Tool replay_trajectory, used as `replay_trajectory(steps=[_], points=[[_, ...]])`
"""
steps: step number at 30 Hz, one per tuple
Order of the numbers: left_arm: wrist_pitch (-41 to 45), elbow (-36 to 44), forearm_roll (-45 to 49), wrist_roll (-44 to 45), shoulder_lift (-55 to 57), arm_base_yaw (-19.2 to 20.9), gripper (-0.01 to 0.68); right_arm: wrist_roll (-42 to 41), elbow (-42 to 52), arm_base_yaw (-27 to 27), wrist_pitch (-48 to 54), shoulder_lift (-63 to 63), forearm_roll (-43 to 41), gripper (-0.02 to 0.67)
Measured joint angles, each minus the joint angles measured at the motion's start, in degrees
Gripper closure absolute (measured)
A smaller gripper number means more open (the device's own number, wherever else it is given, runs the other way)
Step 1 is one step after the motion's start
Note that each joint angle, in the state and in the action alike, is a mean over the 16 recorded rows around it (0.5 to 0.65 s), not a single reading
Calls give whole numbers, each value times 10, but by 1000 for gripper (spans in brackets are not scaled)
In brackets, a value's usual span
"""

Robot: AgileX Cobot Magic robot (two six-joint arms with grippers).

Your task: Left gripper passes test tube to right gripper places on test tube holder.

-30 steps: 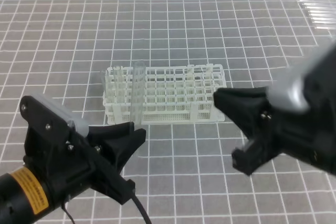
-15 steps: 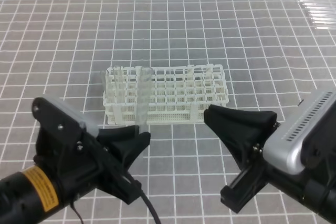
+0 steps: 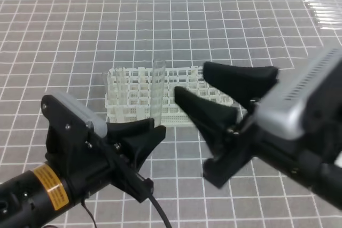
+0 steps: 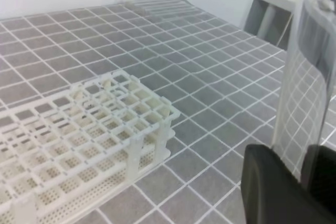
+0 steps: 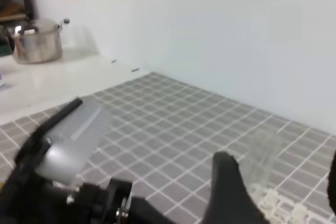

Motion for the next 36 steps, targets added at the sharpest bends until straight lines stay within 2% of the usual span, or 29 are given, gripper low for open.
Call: replay_trajectory(steps=[4,11,25,36], points=[[-14,0,0,4,2,0,592,5,-18,0,-19,31,-3,287],[-32,0,0,5,3,0,592,17,-50,0,-55,93,-5,272],[-73,2,-1,3,2,0,610,31,-96,0,-101,166,-7,274],[-91,10,-6,3,1,0,627,53,-101,0,-116,174,-13,314]])
